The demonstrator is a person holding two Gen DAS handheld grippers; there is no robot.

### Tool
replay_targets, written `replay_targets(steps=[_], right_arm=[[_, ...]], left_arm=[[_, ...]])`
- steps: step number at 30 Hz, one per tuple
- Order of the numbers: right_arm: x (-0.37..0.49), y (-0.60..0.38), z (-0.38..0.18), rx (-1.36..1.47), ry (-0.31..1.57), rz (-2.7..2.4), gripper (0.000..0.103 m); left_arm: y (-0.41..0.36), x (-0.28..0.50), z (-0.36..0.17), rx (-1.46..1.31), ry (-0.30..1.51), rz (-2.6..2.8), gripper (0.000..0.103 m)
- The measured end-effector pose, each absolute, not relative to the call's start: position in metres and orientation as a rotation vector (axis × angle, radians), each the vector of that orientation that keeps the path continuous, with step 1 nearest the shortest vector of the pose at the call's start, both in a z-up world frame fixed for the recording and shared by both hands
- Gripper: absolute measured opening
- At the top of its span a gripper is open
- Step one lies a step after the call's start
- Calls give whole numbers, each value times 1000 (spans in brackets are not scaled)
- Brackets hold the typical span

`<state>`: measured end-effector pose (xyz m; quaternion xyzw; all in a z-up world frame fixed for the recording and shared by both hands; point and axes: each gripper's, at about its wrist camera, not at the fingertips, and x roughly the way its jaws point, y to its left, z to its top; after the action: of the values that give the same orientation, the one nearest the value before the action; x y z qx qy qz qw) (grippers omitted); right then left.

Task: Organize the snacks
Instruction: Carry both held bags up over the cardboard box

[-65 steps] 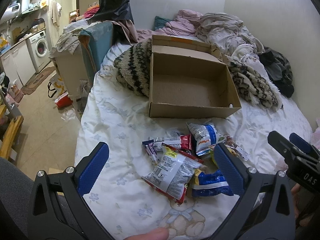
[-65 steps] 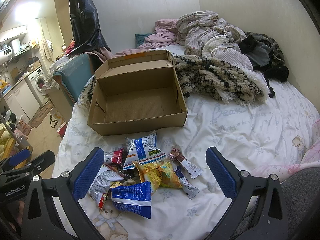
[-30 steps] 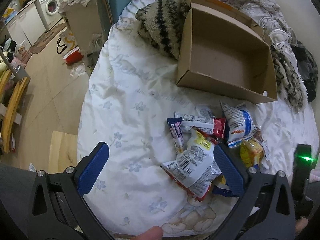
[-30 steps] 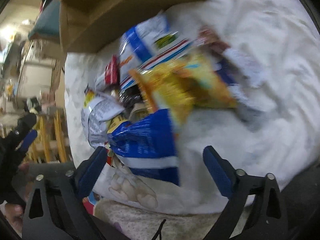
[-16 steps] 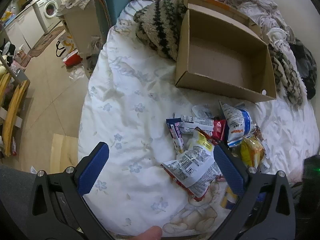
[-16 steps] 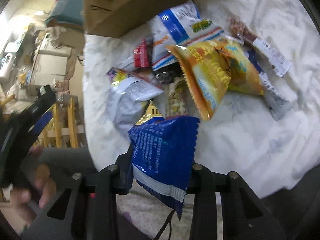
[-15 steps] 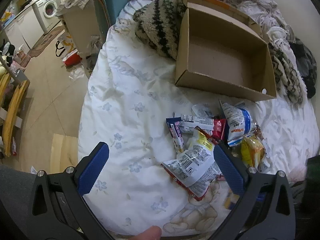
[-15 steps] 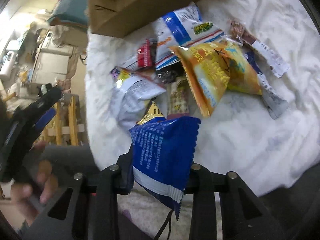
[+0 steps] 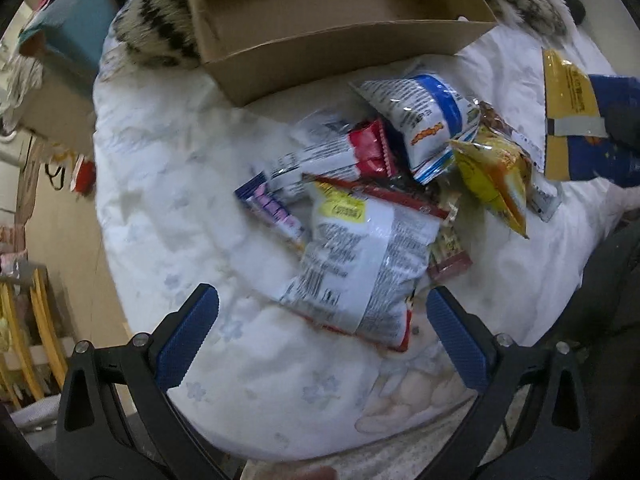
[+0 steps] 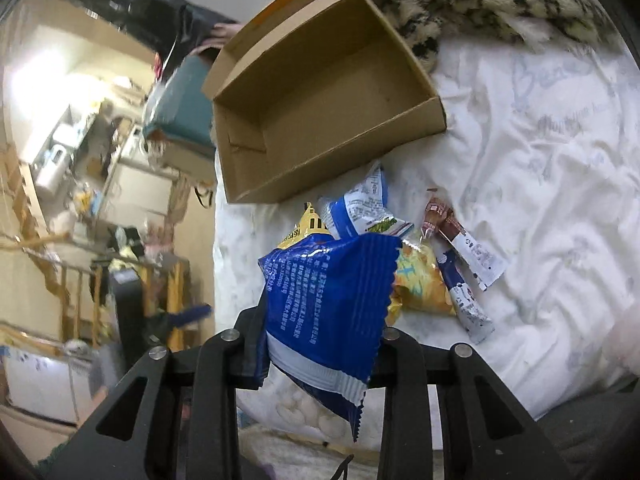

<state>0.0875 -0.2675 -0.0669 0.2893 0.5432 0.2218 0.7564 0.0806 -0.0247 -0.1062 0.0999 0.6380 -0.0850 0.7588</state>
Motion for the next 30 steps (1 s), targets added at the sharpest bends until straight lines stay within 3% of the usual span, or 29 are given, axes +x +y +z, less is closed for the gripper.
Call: replay_targets(steps=[9,14,15,16,30], right_arm=[[76,-275,-65,629,1161,466,32],[78,-275,-62,638,1143,474,32],[78,-273,-63,634,1144,475,33],[80,-272,-64,631,1149,477,33],[76,-263,-62,611,1119,512,33]], left_arm=[[-47,93,-143,302,1499,-292,99],[-42,93,-151,254,1539,-290,64],[-42,90,-148,262,1526,-284,49],[-40,87,-143,262,1521,-274,42],[-9,54,-70,46,1348,-174,37]])
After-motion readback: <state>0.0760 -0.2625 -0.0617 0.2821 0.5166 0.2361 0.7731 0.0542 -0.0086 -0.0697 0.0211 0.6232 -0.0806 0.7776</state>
